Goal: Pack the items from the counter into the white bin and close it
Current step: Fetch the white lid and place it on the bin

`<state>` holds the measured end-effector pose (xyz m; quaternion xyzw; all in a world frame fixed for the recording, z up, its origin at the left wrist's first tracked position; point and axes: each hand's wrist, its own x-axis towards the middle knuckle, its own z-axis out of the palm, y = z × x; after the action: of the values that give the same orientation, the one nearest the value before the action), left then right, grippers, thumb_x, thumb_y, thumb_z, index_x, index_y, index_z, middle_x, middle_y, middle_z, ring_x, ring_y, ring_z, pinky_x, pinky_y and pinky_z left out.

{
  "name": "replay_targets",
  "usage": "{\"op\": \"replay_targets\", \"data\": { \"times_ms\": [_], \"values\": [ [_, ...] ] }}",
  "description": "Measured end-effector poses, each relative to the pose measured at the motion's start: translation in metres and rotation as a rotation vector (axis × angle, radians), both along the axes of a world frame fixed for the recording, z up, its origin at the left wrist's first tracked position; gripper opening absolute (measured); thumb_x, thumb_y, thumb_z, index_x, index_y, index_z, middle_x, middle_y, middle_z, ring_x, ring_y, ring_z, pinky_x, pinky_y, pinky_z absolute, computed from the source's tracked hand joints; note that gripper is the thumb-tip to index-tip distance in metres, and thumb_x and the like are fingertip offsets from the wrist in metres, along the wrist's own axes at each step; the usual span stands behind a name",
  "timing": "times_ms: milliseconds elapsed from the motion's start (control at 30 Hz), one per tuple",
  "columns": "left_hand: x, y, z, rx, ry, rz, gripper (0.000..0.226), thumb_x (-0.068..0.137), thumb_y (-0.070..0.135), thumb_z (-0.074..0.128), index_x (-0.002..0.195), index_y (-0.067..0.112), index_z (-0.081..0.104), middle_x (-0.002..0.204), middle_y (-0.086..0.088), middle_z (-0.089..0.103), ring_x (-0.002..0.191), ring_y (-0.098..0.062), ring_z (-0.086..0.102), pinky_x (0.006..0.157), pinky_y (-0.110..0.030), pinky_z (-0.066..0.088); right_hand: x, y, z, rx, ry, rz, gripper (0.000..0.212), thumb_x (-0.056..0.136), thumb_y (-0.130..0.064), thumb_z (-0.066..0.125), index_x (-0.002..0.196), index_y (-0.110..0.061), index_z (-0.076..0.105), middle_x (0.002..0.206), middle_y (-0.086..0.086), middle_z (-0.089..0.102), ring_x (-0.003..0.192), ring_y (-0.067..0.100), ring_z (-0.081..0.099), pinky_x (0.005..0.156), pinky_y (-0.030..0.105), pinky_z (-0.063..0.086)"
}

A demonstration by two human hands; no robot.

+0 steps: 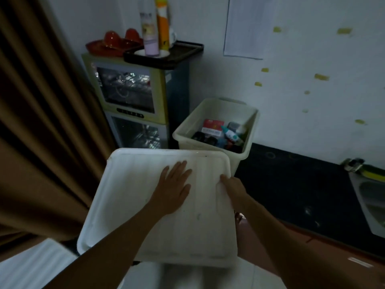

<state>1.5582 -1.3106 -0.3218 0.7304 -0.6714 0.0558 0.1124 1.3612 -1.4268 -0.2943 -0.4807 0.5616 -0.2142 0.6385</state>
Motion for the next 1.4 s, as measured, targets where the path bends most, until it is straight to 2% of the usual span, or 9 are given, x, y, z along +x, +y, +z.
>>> {"op": "replay_targets", "data": {
  "times_ms": [67,167,533,667,867,1100,1200,1300,1400],
  "values": [
    [-0.008,-0.017,0.010,-0.032,-0.009,-0.011,0.056,0.101,0.044,0.024,0.152,0.020,0.029,0.164,-0.002,0.007,0.151,-0.015,-0.001,0.122,-0.045,0.001,-0.009,-0.016,0.012,-0.034,0.001,-0.001,0.041,0.097,-0.033,0.052,0.130,-0.009,0.055,0.112,0.011,0.063,0.098,0.029,0.062,0.089,0.046,0.051],
    [-0.018,-0.037,0.021,-0.053,-0.007,-0.019,0.058,0.100,0.047,0.021,0.151,0.021,0.030,0.163,-0.002,0.009,0.151,-0.014,0.001,0.122,-0.046,0.004,-0.019,-0.036,0.023,-0.066,-0.021,-0.002,0.040,0.099,-0.030,0.051,0.131,-0.006,0.055,0.103,0.009,0.063,0.091,0.027,0.062,0.080,0.042,0.050],
    [-0.022,-0.124,0.052,-0.028,0.016,-0.096,0.059,0.101,0.049,0.019,0.154,0.023,0.018,0.164,0.003,0.002,0.150,-0.013,-0.005,0.119,-0.036,-0.012,-0.010,-0.124,0.052,-0.120,-0.011,-0.044,0.052,0.100,-0.039,0.049,0.134,0.000,0.050,0.117,0.017,0.058,0.103,0.034,0.058,0.091,0.048,0.050],
    [-0.015,-0.167,0.045,0.021,0.009,-0.116,0.059,0.101,0.048,0.017,0.155,0.023,0.012,0.164,0.003,0.002,0.150,-0.013,-0.004,0.118,-0.035,-0.012,-0.002,-0.159,0.053,-0.135,0.010,-0.072,0.055,0.100,-0.041,0.049,0.134,0.002,0.048,0.113,0.015,0.057,0.097,0.031,0.056,0.085,0.043,0.048],
    [-0.002,-0.225,0.030,0.091,0.039,-0.182,0.059,0.101,0.048,0.019,0.155,0.026,0.011,0.164,0.004,0.004,0.150,-0.013,-0.001,0.118,-0.039,-0.006,0.006,-0.211,0.048,-0.130,0.096,-0.089,0.057,0.100,-0.039,0.048,0.136,0.005,0.046,0.127,0.022,0.057,0.113,0.038,0.057,0.100,0.054,0.047],
    [0.011,-0.269,0.020,0.121,0.081,-0.211,0.059,0.101,0.050,0.020,0.155,0.028,0.008,0.163,0.006,-0.001,0.150,-0.012,-0.005,0.119,-0.039,-0.005,0.017,-0.260,0.039,-0.167,0.229,-0.053,0.055,0.097,-0.039,0.051,0.132,0.004,0.049,0.121,0.019,0.058,0.097,0.031,0.055,0.084,0.040,0.047],
    [0.009,-0.285,0.020,0.125,0.112,-0.175,0.060,0.100,0.051,0.020,0.155,0.029,0.006,0.163,0.006,-0.003,0.150,-0.012,-0.007,0.119,-0.038,-0.005,0.021,-0.283,0.038,-0.302,0.328,-0.064,0.043,0.094,-0.037,0.055,0.116,0.000,0.059,0.113,0.019,0.063,0.090,0.029,0.059,0.079,0.038,0.049],
    [0.006,-0.305,0.019,0.156,0.120,-0.125,0.063,0.099,0.053,0.019,0.155,0.029,0.003,0.163,0.006,-0.007,0.149,-0.013,-0.011,0.120,-0.039,-0.007,0.024,-0.309,0.040,-0.455,0.381,-0.062,0.011,0.089,-0.025,0.060,0.082,-0.016,0.059,0.098,0.014,0.068,0.069,0.016,0.057,0.067,0.032,0.049],
    [0.001,-0.324,0.019,0.174,0.120,-0.064,0.065,0.098,0.055,0.020,0.155,0.028,0.004,0.163,0.003,-0.007,0.150,-0.016,-0.010,0.120,-0.041,-0.006,0.027,-0.333,0.038,-0.533,0.398,0.005,0.015,0.085,-0.016,0.058,0.097,-0.011,0.063,0.102,0.011,0.067,0.082,0.023,0.062,0.075,0.035,0.052]
  ]
}}
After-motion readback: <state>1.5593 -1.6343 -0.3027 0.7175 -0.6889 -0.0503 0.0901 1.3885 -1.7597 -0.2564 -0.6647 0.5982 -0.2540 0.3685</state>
